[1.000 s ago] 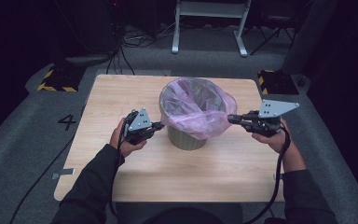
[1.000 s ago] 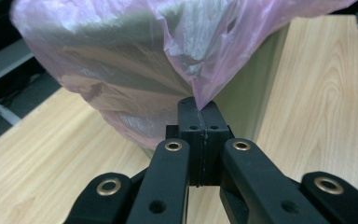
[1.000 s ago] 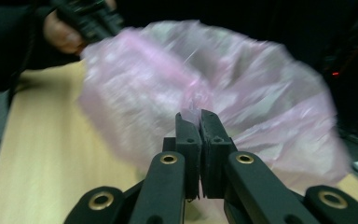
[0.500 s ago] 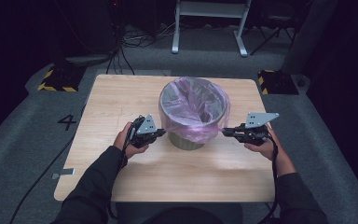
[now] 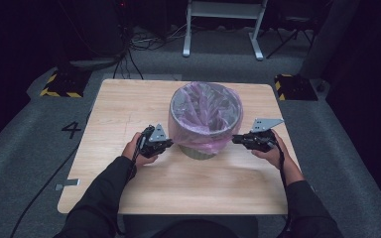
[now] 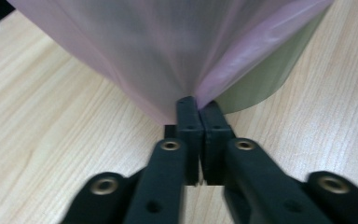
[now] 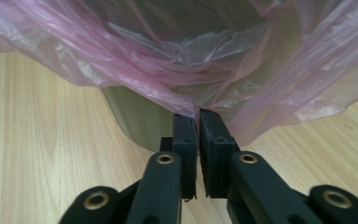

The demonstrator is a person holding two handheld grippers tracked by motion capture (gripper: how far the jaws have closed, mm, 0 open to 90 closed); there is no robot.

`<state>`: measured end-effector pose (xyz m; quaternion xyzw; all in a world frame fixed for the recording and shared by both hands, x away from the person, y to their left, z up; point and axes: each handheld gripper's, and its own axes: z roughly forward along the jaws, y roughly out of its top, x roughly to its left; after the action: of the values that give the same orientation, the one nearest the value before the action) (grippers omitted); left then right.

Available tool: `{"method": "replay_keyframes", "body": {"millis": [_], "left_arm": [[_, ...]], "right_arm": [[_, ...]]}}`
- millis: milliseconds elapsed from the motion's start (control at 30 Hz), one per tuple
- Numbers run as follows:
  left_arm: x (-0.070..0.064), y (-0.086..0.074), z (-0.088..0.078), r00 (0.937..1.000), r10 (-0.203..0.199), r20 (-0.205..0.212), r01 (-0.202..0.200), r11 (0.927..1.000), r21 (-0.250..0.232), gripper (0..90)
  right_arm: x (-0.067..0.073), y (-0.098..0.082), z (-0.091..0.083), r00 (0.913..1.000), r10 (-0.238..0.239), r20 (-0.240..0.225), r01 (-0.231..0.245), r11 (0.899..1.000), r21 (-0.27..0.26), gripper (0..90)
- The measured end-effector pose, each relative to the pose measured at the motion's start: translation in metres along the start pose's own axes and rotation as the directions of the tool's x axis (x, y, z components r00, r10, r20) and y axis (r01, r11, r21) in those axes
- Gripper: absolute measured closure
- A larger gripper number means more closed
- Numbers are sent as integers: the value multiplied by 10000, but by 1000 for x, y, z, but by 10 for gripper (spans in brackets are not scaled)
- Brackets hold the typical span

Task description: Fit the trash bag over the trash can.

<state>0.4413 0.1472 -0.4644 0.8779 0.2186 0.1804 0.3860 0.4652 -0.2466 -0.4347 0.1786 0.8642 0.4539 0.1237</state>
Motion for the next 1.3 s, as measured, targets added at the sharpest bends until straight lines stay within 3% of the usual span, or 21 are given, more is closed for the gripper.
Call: {"method": "replay_keyframes", "body": {"millis": [67, 100, 167, 233, 300, 367, 467, 667, 733, 867, 967, 1300], "left_arm": [[0, -2, -1, 9997, -185, -159, 185, 9998, -25, 691], [0, -5, -3, 9996, -280, 49, 281, 9994, -207, 703], [-1, -10, -7, 9990, -456, 31, 457, 9984, -329, 642], [-1, -14, -10, 9975, -684, 169, 688, 9972, -280, 507], [-1, -18, -15, 9945, -1019, 243, 1024, 9946, -190, 396], [-2, -21, -19, 9911, -1320, 154, 1323, 9910, -186, 272], [-5, -27, -27, 9867, -1607, 246, 1614, 9866, -254, 208], [-14, -40, -37, 9850, -1706, 274, 1710, 9852, -123, 191], [-16, -43, -39, 9872, -1595, 63, 1595, 9872, -30, 189], [-20, -51, -40, 9865, -1630, 155, 1627, 9865, 165, 192], [-24, -56, -39, 9875, -1574, -132, 1578, 9862, 500, 193], [-26, -67, -39, 9843, -1764, 13, 1758, 9813, 785, 201]], "right_arm": [[0, -1, 1, 10000, 47, 12, -47, 10000, 21, 817], [0, -2, 1, 9999, 124, -30, -124, 9999, 37, 814], [1, -3, 0, 9999, 150, -33, -150, 9999, -16, 788], [2, -6, -2, 9998, 193, -73, -193, 9998, -26, 737], [2, -8, -3, 9996, 282, -94, -281, 9996, 60, 617], [3, -11, -6, 9991, 405, -87, -403, 9991, 163, 564], [6, -15, -14, 9986, 518, -43, -518, 9986, 68, 442], [10, -23, -31, 9960, 862, 227, -855, 9959, -302, 263], [12, -25, -37, 9946, 947, 416, -927, 9945, -478, 257], [16, -24, -52, 9933, 901, 728, -839, 9929, -840, 250], [16, -21, -59, 9919, 923, 870, -835, 9915, -1001, 249], [9, -12, -80, 9800, 1381, 1433, -1139, 9797, -1651, 251]]}}
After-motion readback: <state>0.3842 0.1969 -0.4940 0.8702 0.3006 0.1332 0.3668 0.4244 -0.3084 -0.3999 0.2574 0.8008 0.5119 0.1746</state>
